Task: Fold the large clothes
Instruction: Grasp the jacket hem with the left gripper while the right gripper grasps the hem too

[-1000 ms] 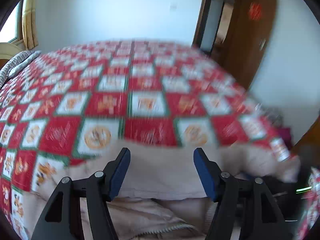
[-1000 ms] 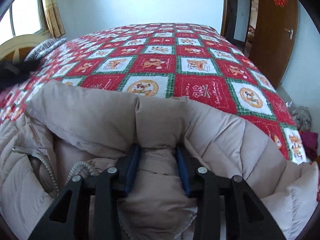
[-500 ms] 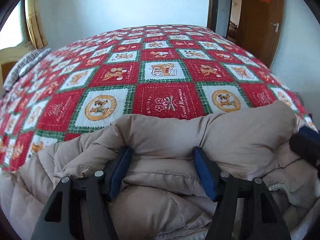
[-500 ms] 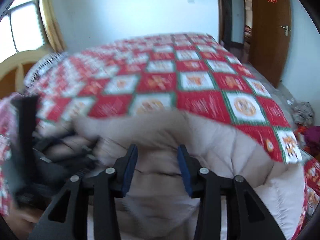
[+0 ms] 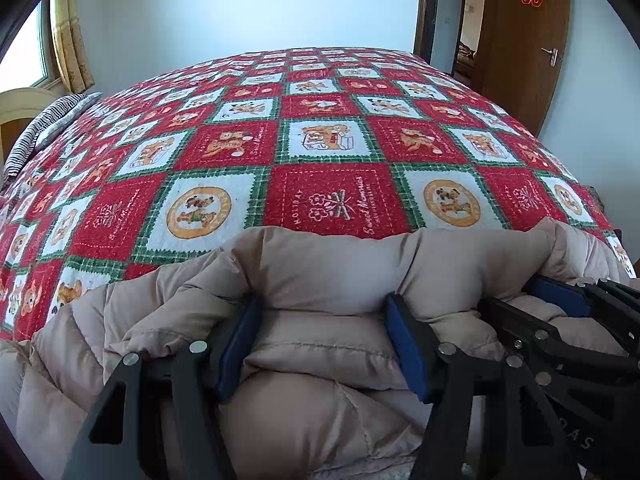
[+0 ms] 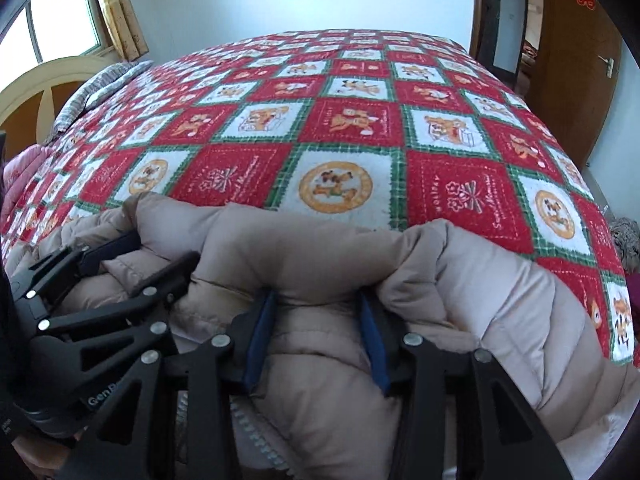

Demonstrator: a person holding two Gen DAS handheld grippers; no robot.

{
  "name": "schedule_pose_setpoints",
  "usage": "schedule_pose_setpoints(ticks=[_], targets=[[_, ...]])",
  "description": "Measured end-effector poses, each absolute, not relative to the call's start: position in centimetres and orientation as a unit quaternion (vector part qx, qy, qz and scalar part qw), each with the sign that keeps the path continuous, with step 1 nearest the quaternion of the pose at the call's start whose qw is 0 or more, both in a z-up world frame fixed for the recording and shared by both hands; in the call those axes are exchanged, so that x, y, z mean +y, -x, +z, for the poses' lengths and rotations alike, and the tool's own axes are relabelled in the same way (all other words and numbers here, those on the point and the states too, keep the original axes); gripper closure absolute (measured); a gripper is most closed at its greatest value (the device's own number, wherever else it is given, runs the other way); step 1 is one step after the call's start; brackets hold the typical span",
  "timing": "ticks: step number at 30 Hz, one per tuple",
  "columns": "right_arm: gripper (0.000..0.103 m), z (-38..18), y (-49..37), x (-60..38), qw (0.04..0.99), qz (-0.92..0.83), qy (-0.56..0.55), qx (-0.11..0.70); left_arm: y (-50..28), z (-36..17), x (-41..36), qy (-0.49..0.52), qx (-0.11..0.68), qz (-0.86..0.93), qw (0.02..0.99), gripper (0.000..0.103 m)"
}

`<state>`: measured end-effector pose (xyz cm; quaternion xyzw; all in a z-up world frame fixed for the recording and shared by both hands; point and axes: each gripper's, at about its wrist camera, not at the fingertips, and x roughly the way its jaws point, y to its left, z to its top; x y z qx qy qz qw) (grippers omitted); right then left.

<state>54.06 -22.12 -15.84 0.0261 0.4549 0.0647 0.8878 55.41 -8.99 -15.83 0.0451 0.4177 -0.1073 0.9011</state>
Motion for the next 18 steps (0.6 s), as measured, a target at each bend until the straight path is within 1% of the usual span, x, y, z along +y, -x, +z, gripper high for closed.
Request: schedule_pose_setpoints(ticks=[18], targets=[[0.058, -16.01, -54.09, -21.85, 0.892, 0.057, -0.013, 0.448, -55.56, -15.95, -8.91, -0.05, 0.417, -0.103, 0.902, 0.04]])
